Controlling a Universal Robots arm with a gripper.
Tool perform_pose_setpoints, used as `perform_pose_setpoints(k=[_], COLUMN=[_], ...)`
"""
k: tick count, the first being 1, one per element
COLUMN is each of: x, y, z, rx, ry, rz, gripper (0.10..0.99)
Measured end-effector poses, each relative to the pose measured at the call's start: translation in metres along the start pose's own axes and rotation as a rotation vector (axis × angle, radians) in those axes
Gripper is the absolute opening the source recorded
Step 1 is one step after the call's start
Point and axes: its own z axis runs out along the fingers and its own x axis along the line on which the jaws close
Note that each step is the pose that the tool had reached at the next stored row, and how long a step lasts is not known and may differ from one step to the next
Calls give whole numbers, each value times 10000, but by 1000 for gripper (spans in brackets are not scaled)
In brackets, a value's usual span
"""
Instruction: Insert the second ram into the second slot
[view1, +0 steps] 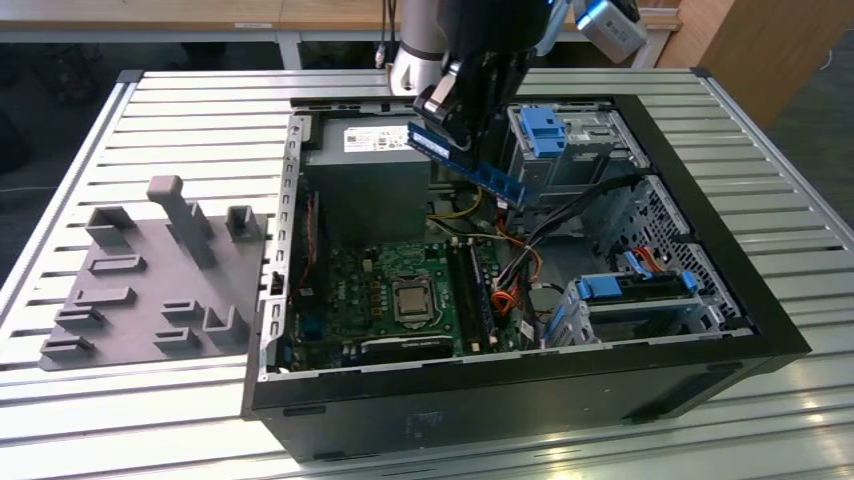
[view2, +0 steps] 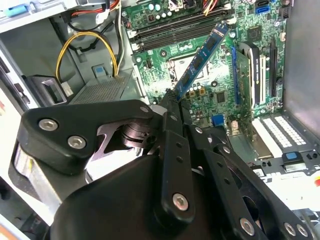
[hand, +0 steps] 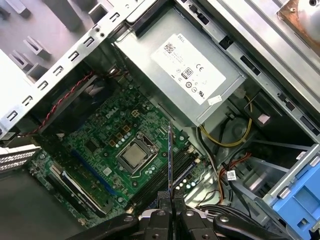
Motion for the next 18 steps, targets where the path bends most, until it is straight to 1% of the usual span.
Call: perform_pose_setpoints(k=[18], x=[0], y=[0], z=[0], rx=[17], ry=[-39], rz=[1032], gripper=[137])
